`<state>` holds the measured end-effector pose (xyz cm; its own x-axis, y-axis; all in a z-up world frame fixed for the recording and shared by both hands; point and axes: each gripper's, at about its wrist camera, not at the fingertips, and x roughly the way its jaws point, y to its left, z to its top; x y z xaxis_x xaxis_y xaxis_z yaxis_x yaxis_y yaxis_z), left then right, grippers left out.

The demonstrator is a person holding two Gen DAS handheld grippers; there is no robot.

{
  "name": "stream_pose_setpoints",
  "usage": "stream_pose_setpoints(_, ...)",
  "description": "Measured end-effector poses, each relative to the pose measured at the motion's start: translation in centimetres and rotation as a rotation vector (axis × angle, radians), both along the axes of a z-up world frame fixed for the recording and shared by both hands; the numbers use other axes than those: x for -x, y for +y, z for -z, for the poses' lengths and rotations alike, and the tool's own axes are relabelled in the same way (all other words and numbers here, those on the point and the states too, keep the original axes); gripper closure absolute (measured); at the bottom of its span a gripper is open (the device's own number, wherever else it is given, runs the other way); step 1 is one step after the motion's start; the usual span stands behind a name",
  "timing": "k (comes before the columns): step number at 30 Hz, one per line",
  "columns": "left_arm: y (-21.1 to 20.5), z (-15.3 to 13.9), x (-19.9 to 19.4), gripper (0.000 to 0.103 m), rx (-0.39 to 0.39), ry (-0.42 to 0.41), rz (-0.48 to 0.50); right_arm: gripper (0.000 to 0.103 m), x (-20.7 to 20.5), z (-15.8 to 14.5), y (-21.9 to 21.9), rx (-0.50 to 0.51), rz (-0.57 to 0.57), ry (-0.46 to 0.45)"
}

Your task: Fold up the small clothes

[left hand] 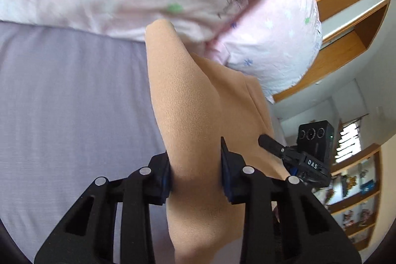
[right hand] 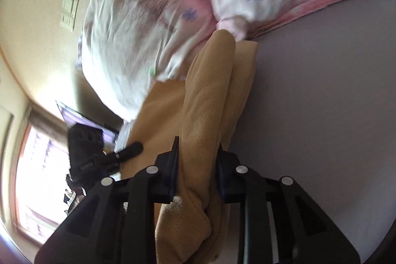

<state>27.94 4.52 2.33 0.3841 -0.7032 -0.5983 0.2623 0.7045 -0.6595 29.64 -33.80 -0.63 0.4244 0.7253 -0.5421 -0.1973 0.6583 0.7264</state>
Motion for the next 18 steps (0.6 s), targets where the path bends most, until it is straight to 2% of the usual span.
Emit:
stream_pose_setpoints(2, 1.6, -0.1, 0.7, 0.066, -0.085, -0.013, -0.049, 0.064, -0.1, 0.2, 2.3, 0.091, -0.026, 0.014)
stream_pose_setpoints(3, 2.4, -0.3, 1.4, 0.066, -0.089, -0.009, -0.057, 0.053, 0.3, -0.1, 2.8, 0.152, -0.006, 0.007)
stream_pose_setpoints(4, 3.2, -0.7, 2.6, 0.066, -0.100, -0.030, -0.072, 0.048, 1.4, -1.1, 2.8, 0.210, 0.034, -0.030)
stream_pose_setpoints(5, 3.9, -1.5, 4.1, 0.065, -0.118, -0.082, -0.080, 0.038, 2.7, -2.3, 2.5, 0.229, 0.069, -0.081)
stream_pose_setpoints(6, 4.1, -2.2, 5.6, 0.058, -0.136, -0.124, -0.078, 0.031, 4.0, -3.1, 2.4, 0.224, 0.087, -0.124)
stream_pose_setpoints(7, 4.3, -2.8, 6.9, 0.053, -0.148, -0.163, -0.075, 0.029, 6.0, -4.6, 2.1, 0.185, 0.095, -0.193)
stream_pose_setpoints(9, 3.6, -3.7, 9.7, 0.041, -0.158, -0.225, -0.041, 0.023, 8.6, -6.1, 2.6, 0.074, 0.031, -0.241)
stream_pose_setpoints(11, 2.8, -3.8, 12.0, 0.038, -0.170, -0.247, 0.007, 0.015, 10.0, -6.3, 3.8, -0.016, -0.055, -0.234)
stream_pose_setpoints(13, 1.7, -3.8, 13.5, 0.034, -0.206, -0.246, 0.033, 0.013, 10.5, -5.4, 5.6, 0.002, -0.087, -0.197)
stream_pose_setpoints(16, 0.5, -3.0, 16.3, 0.020, -0.357, -0.258, -0.001, 0.015, 9.9, -2.3, 6.3, 0.138, -0.050, -0.046)
stream_pose_setpoints(17, 0.2, -2.7, 17.1, 0.010, -0.429, -0.263, -0.036, 0.016, 10.3, -1.5, 5.7, 0.135, -0.037, -0.011)
stream_pose_setpoints(18, -0.3, -2.3, 17.3, 0.004, -0.486, -0.267, -0.068, 0.016, 11.6, -1.5, 5.6, 0.125, -0.022, -0.024)
